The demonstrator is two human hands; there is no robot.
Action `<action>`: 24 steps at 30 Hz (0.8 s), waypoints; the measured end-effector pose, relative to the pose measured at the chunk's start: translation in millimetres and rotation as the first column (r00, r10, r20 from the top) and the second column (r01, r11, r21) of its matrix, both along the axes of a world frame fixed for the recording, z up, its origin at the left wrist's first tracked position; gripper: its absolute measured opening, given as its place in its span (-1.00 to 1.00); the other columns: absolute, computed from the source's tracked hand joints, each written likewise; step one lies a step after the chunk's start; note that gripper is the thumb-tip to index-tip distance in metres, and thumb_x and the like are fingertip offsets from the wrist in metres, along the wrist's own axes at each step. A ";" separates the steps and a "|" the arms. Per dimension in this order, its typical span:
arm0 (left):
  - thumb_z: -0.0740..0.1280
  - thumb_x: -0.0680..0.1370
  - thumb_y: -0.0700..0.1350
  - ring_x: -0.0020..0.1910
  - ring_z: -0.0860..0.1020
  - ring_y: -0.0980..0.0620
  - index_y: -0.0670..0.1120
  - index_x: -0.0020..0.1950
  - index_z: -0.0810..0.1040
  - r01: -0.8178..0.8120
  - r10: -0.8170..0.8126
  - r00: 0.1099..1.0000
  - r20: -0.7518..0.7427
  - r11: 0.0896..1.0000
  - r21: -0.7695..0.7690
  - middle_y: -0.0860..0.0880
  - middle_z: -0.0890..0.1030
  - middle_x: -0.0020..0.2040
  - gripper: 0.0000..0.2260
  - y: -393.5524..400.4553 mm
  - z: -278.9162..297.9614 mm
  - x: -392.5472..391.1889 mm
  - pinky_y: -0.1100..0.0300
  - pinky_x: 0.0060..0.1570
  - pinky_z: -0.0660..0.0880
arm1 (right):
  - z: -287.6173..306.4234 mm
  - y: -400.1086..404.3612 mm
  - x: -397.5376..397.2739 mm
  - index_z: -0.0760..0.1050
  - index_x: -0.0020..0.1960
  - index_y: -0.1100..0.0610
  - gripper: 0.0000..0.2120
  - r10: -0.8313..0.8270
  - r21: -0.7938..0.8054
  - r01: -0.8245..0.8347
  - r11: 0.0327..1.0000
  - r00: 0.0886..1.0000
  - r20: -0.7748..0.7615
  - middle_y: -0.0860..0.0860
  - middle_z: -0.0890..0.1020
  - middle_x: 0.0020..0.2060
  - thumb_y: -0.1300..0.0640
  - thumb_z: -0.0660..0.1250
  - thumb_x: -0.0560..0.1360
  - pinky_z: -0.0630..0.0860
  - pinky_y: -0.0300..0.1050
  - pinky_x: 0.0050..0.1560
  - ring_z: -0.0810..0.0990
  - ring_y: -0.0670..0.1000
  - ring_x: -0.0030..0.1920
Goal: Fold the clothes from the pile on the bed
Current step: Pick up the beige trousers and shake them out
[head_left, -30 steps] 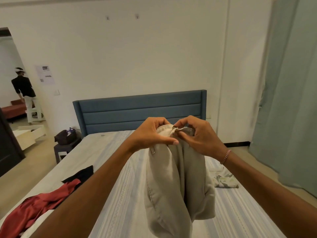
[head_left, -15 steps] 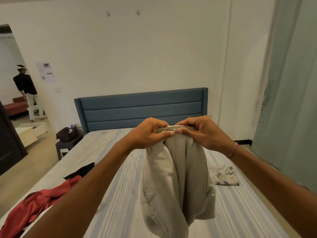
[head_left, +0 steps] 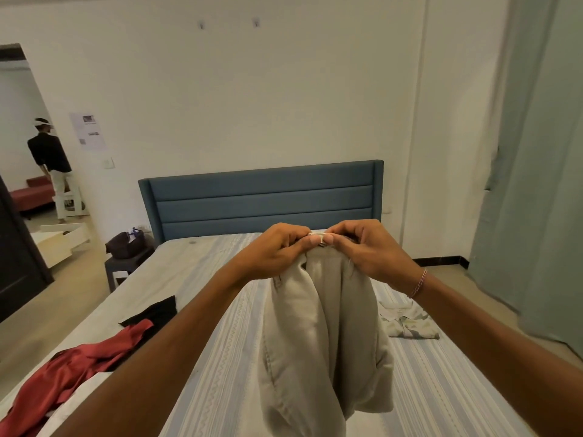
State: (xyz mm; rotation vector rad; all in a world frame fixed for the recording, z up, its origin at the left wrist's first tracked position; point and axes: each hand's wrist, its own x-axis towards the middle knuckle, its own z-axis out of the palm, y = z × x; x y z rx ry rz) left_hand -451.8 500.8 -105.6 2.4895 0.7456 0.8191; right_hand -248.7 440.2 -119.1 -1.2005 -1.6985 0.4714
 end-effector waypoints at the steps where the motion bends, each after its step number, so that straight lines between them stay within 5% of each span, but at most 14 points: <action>1: 0.20 0.66 0.07 -0.21 0.55 -0.06 -0.19 -0.02 0.63 -0.004 0.005 1.000 0.020 1.000 -0.027 -0.14 0.59 -0.19 -0.63 -0.3 -0.8 0.2 0.17 -0.20 0.52 | -0.9 -1.1 -2.0 0.64 0.04 0.05 -0.88 -0.002 -0.005 0.002 1.000 1.000 0.000 0.02 0.67 -0.18 0.05 0.35 0.59 0.57 -0.29 -0.15 0.62 0.00 -0.15; 9: 0.19 0.61 0.13 -0.11 0.61 -0.08 -0.17 0.03 0.65 0.050 -0.026 0.991 0.129 0.981 -0.189 -0.10 0.62 -0.11 -0.60 -6.5 -1.1 0.2 0.10 -0.08 0.61 | 1.7 -14.9 -3.9 0.62 0.07 0.17 -0.64 0.193 -0.094 -0.202 0.975 0.976 -0.095 0.12 0.66 -0.13 -0.08 0.21 0.59 0.60 -0.11 -0.03 0.62 0.05 -0.12; 14: 0.28 0.62 0.00 -0.16 0.64 0.05 -0.06 -0.06 0.64 0.112 -0.069 0.984 0.167 0.958 -0.264 0.08 0.65 -0.18 -0.80 -10.8 3.9 0.5 0.22 -0.16 0.60 | 3.9 -19.4 3.1 0.58 0.14 0.15 -0.64 0.296 -0.132 -0.309 0.942 0.949 -0.104 0.11 0.65 -0.06 -0.08 0.20 0.57 0.62 0.02 0.10 0.61 0.16 0.01; 18: 0.33 0.57 -0.01 -0.11 0.64 -0.04 -0.09 -0.05 0.66 0.158 -0.079 0.970 0.231 0.925 -0.346 -0.04 0.67 -0.12 -0.81 -12.6 5.3 -2.3 0.17 -0.11 0.59 | 2.7 -15.2 4.8 0.53 0.08 0.07 -0.81 0.226 -0.106 -0.220 0.970 0.973 0.050 0.14 0.60 -0.09 -0.02 0.24 0.62 0.57 -0.05 -0.06 0.56 0.15 -0.11; 20: 0.34 0.59 -0.04 -0.13 0.64 -0.03 -0.11 -0.06 0.67 0.177 -0.085 0.965 0.246 0.908 -0.380 -0.06 0.67 -0.13 -0.82 -12.4 5.4 -3.9 0.15 -0.11 0.59 | 5.7 -14.1 4.3 0.53 0.03 0.04 -0.93 0.202 -0.092 -0.195 0.976 0.976 0.075 0.05 0.60 -0.17 0.06 0.30 0.62 0.55 -0.14 -0.13 0.54 -0.03 -0.20; 24: 0.39 0.59 -0.06 -0.15 0.62 -0.03 -0.12 -0.09 0.68 0.187 -0.095 0.965 0.242 0.902 -0.390 -0.08 0.66 -0.16 -0.84 -10.9 5.3 -4.2 0.17 -0.11 0.57 | 14.2 -16.8 11.0 0.56 -0.03 0.10 -0.83 0.255 -0.106 -0.251 0.962 0.967 0.018 -0.08 0.61 -0.32 0.02 0.43 0.47 0.48 -0.30 -0.31 0.50 -0.12 -0.34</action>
